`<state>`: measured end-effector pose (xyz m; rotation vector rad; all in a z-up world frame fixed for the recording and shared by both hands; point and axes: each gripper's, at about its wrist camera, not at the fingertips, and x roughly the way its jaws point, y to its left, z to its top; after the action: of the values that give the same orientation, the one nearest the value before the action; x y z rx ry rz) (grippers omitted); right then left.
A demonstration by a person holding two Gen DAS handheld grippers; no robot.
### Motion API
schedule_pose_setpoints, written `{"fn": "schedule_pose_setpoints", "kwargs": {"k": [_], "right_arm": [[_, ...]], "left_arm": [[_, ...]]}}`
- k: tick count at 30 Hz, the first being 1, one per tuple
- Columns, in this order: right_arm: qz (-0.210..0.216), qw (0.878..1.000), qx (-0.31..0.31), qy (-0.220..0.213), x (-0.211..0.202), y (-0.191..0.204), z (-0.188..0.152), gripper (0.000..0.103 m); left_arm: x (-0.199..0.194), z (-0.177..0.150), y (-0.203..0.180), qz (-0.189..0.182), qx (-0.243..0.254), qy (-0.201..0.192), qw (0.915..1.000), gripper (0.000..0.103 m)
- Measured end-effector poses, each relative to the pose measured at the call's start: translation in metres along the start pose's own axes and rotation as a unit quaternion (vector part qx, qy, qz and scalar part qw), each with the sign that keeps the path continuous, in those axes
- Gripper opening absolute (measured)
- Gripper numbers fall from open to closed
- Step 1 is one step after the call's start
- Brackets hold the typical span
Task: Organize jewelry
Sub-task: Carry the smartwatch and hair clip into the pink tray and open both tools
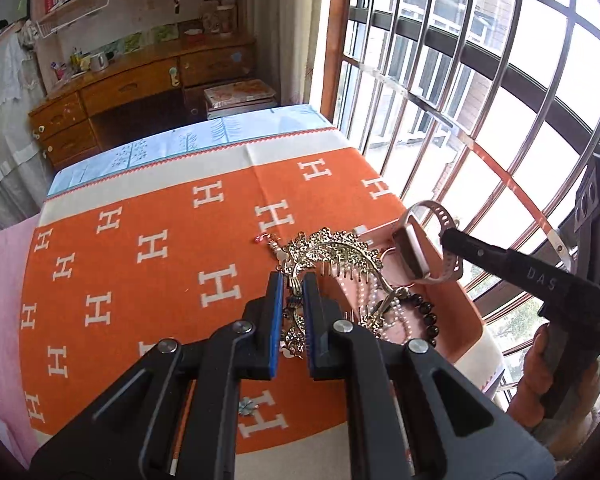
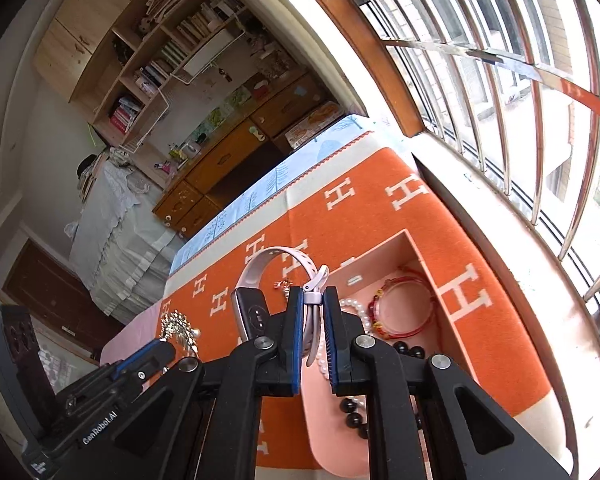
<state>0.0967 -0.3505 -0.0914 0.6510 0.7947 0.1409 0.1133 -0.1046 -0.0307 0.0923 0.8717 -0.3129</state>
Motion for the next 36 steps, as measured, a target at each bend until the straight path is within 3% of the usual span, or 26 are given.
{"fn": "schedule_pose_setpoints", "kwargs": {"k": [6, 15, 26, 36], "right_arm": [[-0.026, 1.000, 0.007, 0.010, -0.020, -0.045, -0.004, 0.010], [-0.063, 0.998, 0.015, 0.025, -0.027, -0.087, -0.026, 0.010], [-0.075, 0.997, 0.000, 0.029, -0.023, -0.086, -0.030, 0.010], [-0.080, 0.995, -0.038, 0.037, -0.014, -0.064, -0.034, 0.009]], "left_arm": [[0.012, 0.015, -0.041, -0.023, 0.014, -0.001, 0.9996, 0.007], [0.075, 0.009, -0.071, -0.038, 0.019, 0.057, 0.9975, 0.007], [0.132, 0.005, -0.072, -0.016, 0.010, 0.096, 0.9952, 0.007], [0.149, -0.002, -0.068, -0.015, 0.015, 0.112, 0.9934, 0.008]]}}
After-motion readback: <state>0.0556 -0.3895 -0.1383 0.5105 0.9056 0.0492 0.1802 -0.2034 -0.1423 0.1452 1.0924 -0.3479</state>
